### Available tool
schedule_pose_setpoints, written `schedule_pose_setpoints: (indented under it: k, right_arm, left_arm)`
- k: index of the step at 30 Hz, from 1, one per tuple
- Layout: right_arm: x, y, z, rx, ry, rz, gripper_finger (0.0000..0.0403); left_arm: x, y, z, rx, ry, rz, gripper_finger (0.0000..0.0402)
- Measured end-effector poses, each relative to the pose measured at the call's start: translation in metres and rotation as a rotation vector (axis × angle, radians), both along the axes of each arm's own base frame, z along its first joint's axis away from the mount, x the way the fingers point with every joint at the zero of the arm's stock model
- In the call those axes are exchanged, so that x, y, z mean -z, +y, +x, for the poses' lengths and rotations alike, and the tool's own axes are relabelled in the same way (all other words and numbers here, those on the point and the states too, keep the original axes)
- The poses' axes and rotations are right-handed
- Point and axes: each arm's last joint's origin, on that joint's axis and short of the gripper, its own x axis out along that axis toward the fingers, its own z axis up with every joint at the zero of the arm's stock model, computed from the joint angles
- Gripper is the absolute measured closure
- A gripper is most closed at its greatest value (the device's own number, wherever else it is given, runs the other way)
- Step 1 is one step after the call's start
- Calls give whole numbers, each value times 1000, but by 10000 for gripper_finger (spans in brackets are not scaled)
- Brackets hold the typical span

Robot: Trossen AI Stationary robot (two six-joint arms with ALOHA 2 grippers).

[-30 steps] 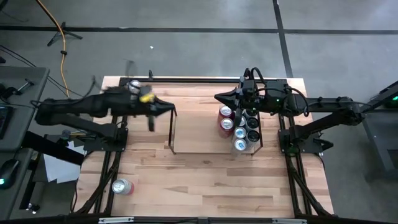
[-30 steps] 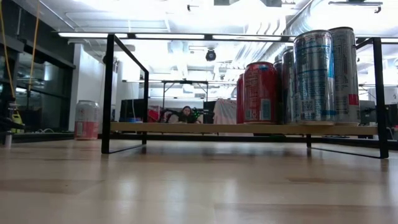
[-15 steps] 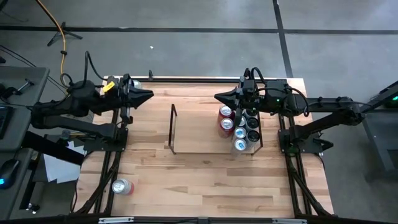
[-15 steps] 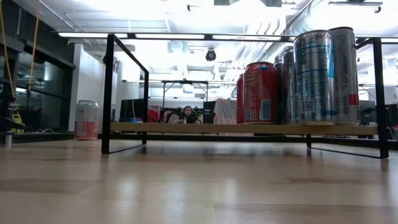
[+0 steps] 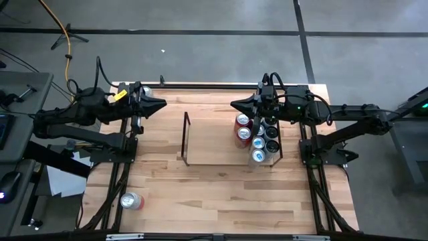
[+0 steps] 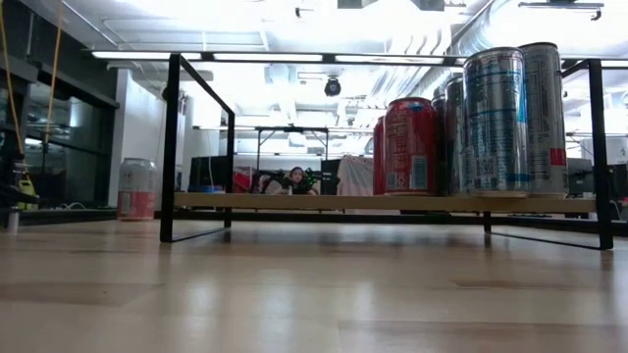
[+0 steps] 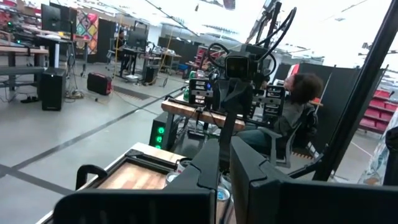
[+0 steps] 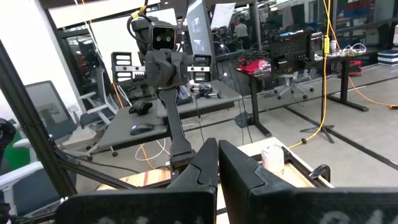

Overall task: Place canned beverage on shelf
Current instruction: Put the white pink soda can on the shelf

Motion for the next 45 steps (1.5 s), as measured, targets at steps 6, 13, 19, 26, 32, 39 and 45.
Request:
schedule_pose_setpoints:
  k: [6, 13, 19, 26, 32, 39, 45]
  right_arm:
    - [0, 0, 0, 0, 1, -2, 402]
    - [0, 0, 0, 0, 0, 0, 402]
    - [0, 0, 0, 1, 0, -3, 402]
    - [0, 0, 0, 1, 0, -3, 402]
    - [0, 0, 0, 1, 2, -3, 402]
    - [2, 0, 0, 1, 18, -3, 402]
    - [2, 0, 0, 1, 17, -3, 402]
  left_arm:
    - [0, 0, 0, 0, 0, -1, 402]
    - [1, 0, 0, 0, 13, -3, 402]
    - [2, 0, 1, 0, 16, -1, 401]
    - [2, 0, 1, 0, 18, 0, 402]
    - [3, 1, 1, -42, 27, -4, 396]
    - [6, 3, 0, -115, 64, -6, 306]
    - [11, 6, 0, -211, 121, 13, 191]
